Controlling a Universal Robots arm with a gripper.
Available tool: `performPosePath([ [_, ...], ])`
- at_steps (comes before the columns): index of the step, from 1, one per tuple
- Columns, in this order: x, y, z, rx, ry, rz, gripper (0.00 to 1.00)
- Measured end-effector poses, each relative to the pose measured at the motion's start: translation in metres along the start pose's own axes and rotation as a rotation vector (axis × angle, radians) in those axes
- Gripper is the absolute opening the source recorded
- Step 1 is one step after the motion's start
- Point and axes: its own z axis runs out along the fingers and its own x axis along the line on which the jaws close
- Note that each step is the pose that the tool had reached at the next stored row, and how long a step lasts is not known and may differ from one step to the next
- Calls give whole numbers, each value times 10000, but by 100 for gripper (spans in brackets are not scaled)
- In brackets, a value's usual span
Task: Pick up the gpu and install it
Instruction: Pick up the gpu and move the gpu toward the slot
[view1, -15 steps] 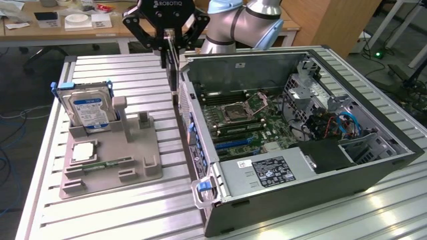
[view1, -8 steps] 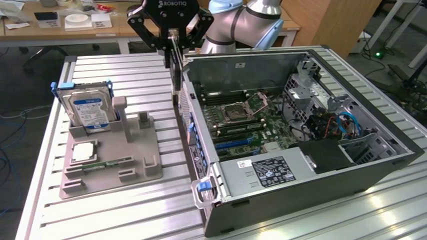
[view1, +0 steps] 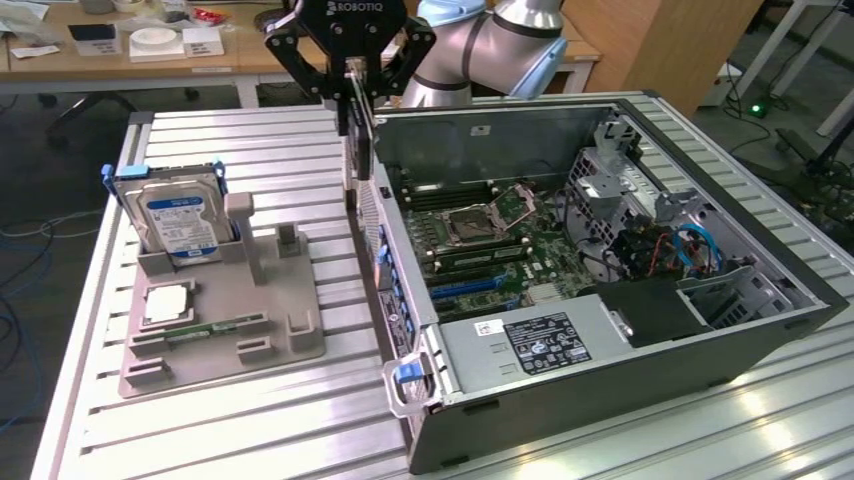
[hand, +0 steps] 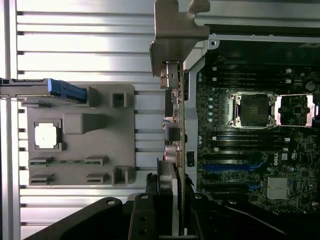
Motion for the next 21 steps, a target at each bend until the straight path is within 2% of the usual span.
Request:
performPosePath([
  [21,-274,3,6,0,0,1,28],
])
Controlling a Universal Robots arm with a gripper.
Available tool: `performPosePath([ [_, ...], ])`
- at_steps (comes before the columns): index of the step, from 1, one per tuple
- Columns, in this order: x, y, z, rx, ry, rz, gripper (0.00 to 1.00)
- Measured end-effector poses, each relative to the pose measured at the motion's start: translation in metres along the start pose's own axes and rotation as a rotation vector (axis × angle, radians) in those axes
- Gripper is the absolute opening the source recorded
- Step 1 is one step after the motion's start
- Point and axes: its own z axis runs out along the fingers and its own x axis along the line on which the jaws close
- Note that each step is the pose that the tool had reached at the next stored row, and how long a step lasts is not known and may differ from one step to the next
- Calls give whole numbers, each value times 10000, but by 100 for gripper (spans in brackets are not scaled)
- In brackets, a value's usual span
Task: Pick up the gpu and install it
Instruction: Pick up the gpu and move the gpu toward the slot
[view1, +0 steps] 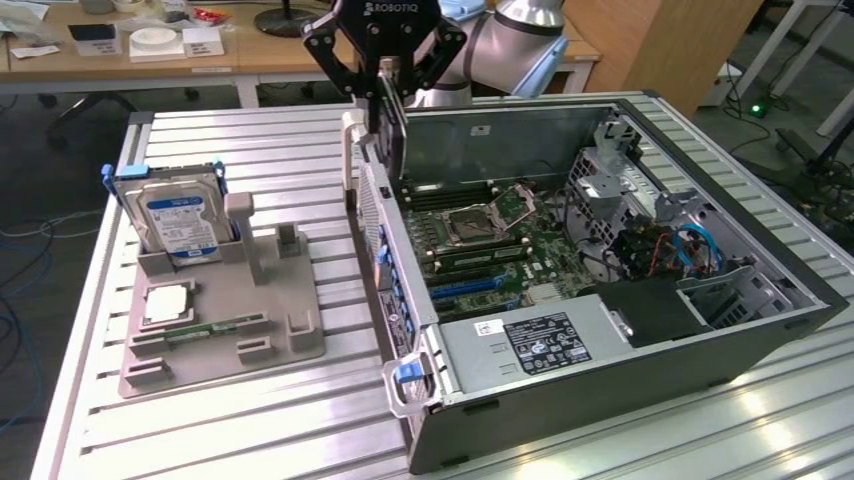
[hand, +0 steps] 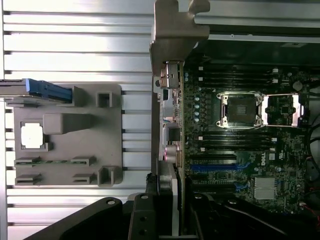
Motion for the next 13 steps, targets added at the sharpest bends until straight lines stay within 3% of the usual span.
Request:
performPosePath([
  [13,-122,2,3,0,0,-1,28],
])
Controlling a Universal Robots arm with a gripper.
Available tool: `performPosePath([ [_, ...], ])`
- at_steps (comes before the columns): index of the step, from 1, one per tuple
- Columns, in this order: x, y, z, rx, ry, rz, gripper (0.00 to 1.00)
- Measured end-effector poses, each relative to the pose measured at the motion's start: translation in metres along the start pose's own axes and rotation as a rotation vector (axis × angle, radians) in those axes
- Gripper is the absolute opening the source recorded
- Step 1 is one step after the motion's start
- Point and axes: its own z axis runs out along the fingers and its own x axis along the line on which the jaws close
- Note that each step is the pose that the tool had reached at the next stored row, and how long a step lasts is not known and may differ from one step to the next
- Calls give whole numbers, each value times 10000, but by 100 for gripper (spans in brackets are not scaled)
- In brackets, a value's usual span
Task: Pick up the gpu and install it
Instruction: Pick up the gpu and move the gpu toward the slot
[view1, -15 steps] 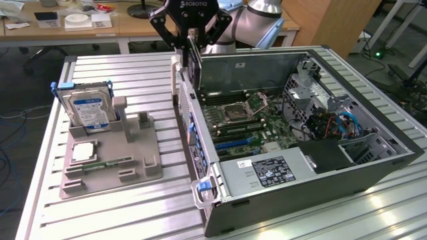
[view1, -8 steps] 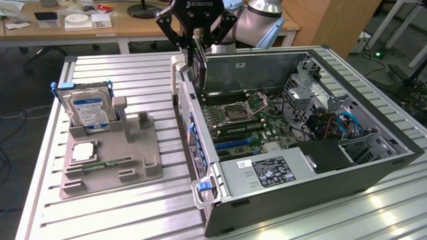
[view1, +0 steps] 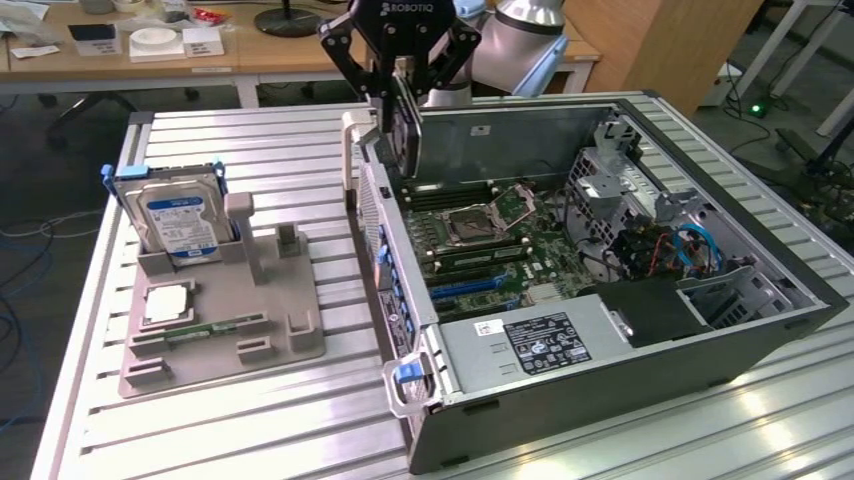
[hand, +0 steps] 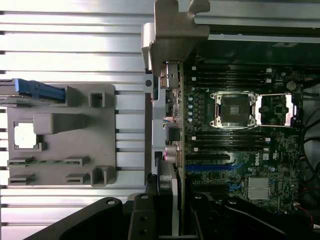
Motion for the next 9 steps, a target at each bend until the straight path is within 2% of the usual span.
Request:
performPosePath([
  [9,-126,1,3,0,1,-3,28],
])
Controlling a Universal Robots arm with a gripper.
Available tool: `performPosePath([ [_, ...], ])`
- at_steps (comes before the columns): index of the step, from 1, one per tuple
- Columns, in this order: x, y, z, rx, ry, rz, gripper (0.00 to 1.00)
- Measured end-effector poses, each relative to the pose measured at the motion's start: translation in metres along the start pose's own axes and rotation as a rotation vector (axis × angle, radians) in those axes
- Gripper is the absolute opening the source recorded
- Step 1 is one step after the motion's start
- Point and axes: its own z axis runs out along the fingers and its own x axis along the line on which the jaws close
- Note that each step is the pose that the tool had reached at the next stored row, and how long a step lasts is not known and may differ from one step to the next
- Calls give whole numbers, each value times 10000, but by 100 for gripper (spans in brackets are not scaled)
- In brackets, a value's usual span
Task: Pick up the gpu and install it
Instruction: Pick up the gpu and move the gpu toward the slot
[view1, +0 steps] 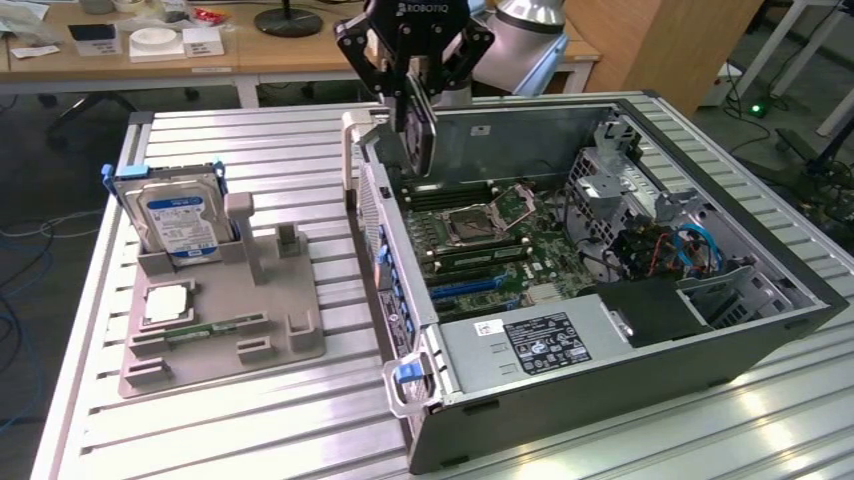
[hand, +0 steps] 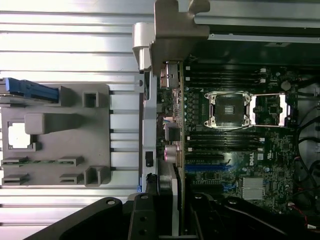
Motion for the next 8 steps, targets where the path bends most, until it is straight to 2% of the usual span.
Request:
performPosePath([
  [8,-112,1,3,0,0,-4,28],
])
